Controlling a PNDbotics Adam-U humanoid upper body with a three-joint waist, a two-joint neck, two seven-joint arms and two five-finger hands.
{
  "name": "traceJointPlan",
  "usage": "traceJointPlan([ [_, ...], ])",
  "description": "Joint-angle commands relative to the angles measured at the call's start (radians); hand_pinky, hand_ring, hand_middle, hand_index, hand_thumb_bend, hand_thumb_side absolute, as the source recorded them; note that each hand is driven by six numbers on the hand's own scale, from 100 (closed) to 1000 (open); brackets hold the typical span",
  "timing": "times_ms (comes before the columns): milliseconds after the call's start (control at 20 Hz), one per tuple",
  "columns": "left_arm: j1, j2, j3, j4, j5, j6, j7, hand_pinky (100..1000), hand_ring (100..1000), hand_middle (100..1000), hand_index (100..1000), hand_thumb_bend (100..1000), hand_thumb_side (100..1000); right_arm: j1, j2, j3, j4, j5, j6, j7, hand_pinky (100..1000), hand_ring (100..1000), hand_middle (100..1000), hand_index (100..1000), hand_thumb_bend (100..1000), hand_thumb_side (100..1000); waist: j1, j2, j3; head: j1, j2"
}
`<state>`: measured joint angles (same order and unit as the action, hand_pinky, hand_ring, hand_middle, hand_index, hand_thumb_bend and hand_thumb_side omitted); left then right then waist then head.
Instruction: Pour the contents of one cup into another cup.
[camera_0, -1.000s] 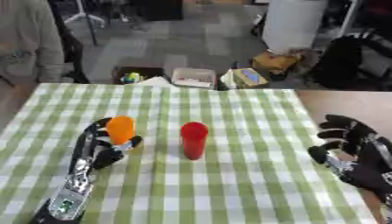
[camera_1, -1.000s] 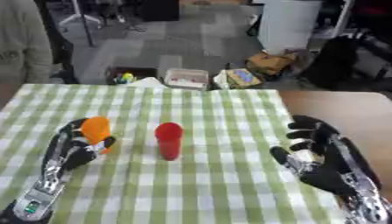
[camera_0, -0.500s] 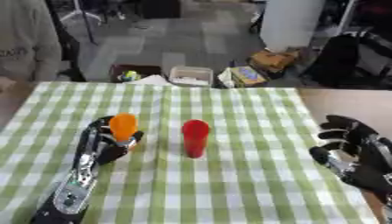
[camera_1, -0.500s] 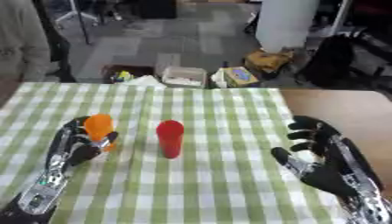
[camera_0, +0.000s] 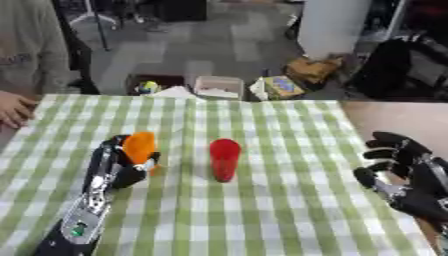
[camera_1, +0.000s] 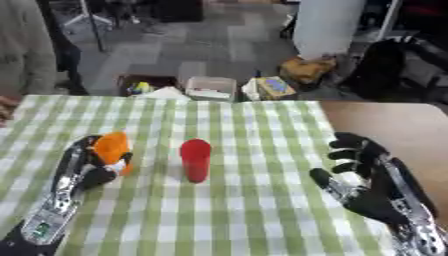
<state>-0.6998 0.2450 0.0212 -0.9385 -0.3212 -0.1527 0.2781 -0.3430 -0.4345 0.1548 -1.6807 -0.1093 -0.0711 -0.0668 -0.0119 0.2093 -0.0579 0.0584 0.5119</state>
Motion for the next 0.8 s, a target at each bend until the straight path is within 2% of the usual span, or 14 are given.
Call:
traceJointPlan([
  [50, -0.001, 0.032, -0.007, -0.061, 0.023, -0.001, 0.017, 434, 400, 357, 544, 196, 130, -0.012, -0.015, -0.005, -0.01, -0.008, -0.003, 0.003, 618, 716, 716, 841, 605, 335, 0.001, -0.023, 0.005, -0.005, -0.002],
  [550, 0.064, 0.069, -0.046, -0.291, 0.083, 0.038, -0.016, 404, 336, 276, 539, 100, 100, -0.024, -0.016, 0.003, 0.002, -0.004, -0.001, 0.011, 616, 704, 710, 838, 603, 314, 0.009, -0.037, 0.026, -0.019, 0.011],
  [800, 0.118, 0.096, -0.076, -0.418, 0.108, 0.104, -0.099, 387, 319, 261, 571, 133, 100, -0.043, -0.015, 0.017, 0.035, 0.007, -0.001, 0.017, 613, 700, 706, 836, 606, 331, 0.012, -0.041, 0.044, -0.033, 0.012],
])
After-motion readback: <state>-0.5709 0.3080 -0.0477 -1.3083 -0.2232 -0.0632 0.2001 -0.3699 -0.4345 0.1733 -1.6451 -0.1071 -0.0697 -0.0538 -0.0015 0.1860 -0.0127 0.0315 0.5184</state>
